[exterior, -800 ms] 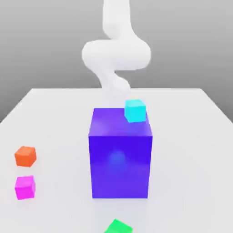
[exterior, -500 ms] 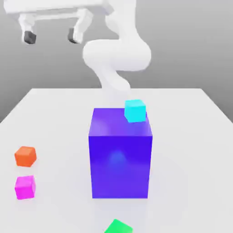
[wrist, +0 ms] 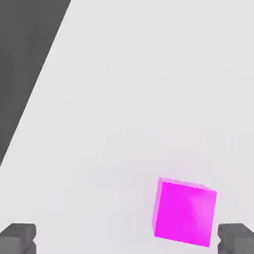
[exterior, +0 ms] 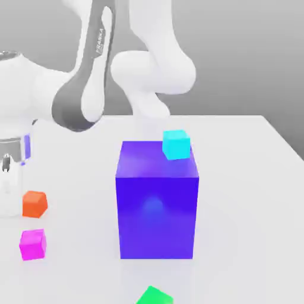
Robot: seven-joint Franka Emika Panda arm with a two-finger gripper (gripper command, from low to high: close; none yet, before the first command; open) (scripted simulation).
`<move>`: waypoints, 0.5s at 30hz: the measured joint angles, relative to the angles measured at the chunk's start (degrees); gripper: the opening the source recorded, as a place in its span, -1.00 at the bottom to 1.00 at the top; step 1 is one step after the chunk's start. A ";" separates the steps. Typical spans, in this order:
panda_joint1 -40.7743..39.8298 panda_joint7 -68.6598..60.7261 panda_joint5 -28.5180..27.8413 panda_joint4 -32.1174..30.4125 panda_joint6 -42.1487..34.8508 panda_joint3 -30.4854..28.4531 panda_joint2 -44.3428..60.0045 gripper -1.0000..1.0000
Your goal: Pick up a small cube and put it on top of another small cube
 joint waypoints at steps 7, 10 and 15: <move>-3.09 -1.94 4.54 1.59 9.15 2.91 12.36 -1.00; -3.10 -1.89 4.49 1.59 9.21 2.92 12.37 -1.00; -2.73 -1.32 3.82 1.06 7.18 2.37 9.81 -1.00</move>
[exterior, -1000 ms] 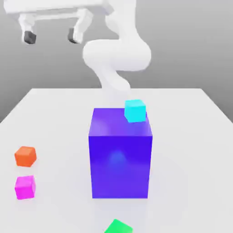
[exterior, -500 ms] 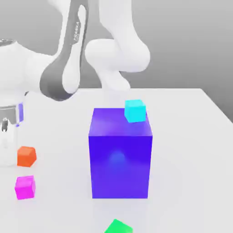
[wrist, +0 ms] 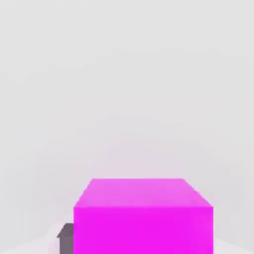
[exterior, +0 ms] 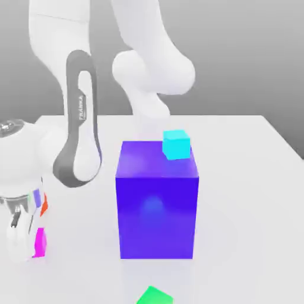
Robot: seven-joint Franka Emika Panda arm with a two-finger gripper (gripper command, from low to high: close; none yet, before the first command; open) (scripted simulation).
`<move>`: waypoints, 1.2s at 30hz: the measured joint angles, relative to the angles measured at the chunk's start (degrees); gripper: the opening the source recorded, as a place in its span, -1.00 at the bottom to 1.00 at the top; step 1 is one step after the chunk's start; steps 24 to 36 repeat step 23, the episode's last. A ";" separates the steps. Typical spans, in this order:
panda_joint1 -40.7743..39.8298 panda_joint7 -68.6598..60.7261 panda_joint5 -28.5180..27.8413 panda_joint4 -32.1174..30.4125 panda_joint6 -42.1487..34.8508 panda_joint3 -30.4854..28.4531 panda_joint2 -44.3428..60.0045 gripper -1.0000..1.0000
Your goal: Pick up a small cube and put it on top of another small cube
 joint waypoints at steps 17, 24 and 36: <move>22.68 11.94 -11.59 12.58 -13.26 12.99 -0.58 -1.00; 23.21 12.40 -12.21 12.81 -11.60 12.64 1.34 1.00; 23.21 12.40 -12.21 12.81 -11.60 12.64 1.34 1.00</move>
